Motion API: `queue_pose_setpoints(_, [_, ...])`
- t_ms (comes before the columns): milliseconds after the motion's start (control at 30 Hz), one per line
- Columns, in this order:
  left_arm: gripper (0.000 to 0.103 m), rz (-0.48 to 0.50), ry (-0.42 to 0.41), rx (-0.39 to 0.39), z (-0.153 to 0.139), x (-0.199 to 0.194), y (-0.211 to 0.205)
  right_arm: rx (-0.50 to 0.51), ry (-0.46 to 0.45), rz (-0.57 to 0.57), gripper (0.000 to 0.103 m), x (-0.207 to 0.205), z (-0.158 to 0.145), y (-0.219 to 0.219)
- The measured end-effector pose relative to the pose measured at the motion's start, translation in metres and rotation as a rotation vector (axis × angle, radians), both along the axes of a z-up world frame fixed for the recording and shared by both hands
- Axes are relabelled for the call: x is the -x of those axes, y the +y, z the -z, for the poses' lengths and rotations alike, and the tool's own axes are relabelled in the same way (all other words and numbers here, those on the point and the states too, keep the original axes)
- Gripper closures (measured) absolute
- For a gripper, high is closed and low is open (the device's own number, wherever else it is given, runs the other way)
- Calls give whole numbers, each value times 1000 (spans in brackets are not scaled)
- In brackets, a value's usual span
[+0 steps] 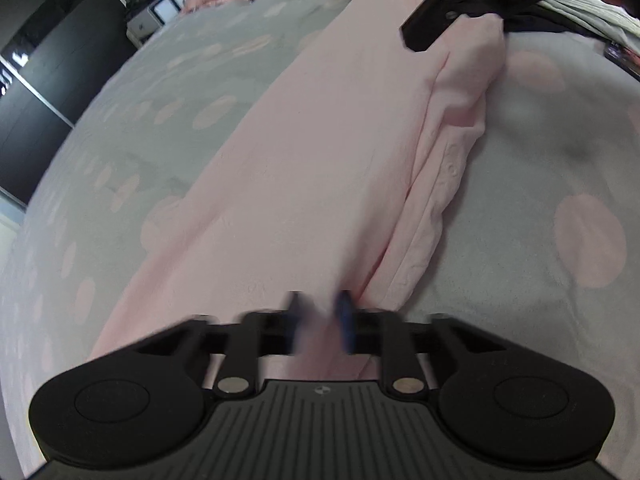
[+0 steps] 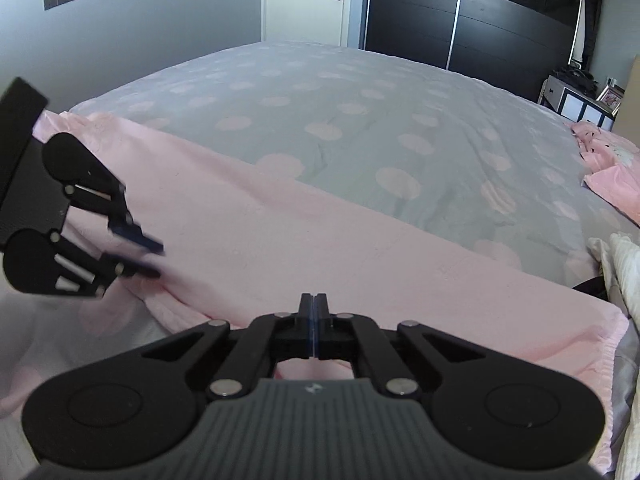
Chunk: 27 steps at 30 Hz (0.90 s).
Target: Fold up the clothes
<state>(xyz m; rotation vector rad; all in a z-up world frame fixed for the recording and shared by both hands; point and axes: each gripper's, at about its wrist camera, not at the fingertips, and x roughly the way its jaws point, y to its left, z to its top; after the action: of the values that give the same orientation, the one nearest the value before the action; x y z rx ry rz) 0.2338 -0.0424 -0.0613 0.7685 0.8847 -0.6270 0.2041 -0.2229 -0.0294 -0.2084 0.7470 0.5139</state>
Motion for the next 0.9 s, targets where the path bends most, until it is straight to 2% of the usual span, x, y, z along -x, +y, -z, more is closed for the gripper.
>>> queue_pose_setpoints(67, [103,-55,19,57,-8,-9,6,-21,20,-42,96,6,2,5])
queue_pose_setpoints(233, [103,-209,34,204,-31,-32,23,40,17,-160,92,22,13,31])
queue_pose_setpoints(300, [103,-239,36,242,-38,-38,26,50,23,-178,84,22,17,39])
queue_pose_setpoints(333, [103,-251,36,255,-41,-40,27,60,25,-179,80,22,19,43])
queue_pose_setpoints(500, [103,-256,29,256,-41,-43,27,113,46,-185,79,13,31,63])
queue_pose_setpoints(600, [103,-242,28,242,-40,-40,28,168,77,-190,73,11,45,68])
queue_pose_setpoints(633, [103,-240,30,243,-39,-38,29,188,83,-190,73,11,49,69])
queue_pose_setpoints(667, [103,-239,32,248,-39,-38,31,194,89,-185,79,11,52,67])
queue_pose_setpoints(733, [103,-237,36,260,-39,-37,33,188,104,-175,102,11,55,62])
queue_pose_setpoints(833, [101,-221,41,262,-38,-33,36,142,107,-189,102,19,46,52])
queue_pose_setpoints(867, [97,-211,46,254,-37,-30,36,136,102,-202,102,23,41,49])
queue_pose_setpoints(900, [89,-201,51,243,-36,-27,37,136,94,-223,102,29,36,48])
